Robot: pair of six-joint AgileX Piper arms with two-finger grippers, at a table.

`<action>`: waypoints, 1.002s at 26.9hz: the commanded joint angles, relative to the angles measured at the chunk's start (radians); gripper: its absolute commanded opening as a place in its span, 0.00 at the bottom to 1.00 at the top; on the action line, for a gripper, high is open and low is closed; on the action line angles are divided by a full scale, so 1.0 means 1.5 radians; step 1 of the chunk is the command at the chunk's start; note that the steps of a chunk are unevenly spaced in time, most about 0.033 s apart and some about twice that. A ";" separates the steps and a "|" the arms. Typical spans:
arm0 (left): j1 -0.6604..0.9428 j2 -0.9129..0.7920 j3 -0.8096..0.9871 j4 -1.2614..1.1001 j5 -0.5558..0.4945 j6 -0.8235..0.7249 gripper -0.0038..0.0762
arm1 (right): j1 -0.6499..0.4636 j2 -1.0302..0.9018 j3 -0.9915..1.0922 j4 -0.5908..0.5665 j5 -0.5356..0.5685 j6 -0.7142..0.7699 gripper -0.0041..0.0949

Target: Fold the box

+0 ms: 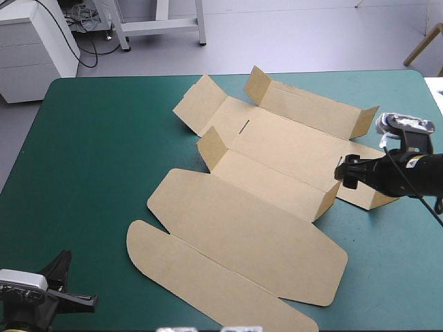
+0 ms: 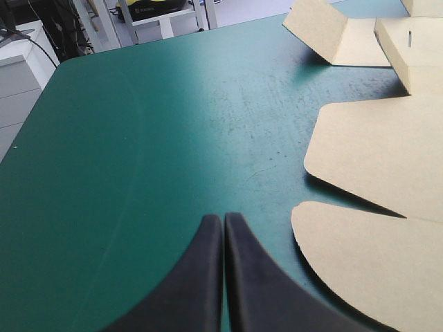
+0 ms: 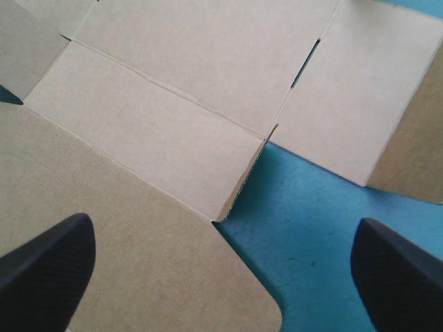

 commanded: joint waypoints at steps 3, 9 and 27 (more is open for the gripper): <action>-0.004 -0.008 -0.015 -0.003 -0.050 -0.001 0.04 | -0.005 0.061 0.050 0.053 -0.077 0.006 0.97; -0.004 -0.008 -0.015 -0.003 -0.050 -0.001 0.04 | 0.016 0.143 0.053 0.057 -0.124 0.014 0.97; -0.004 -0.008 -0.015 -0.003 -0.050 -0.001 0.04 | 0.096 0.268 0.112 -0.012 -0.171 0.242 0.80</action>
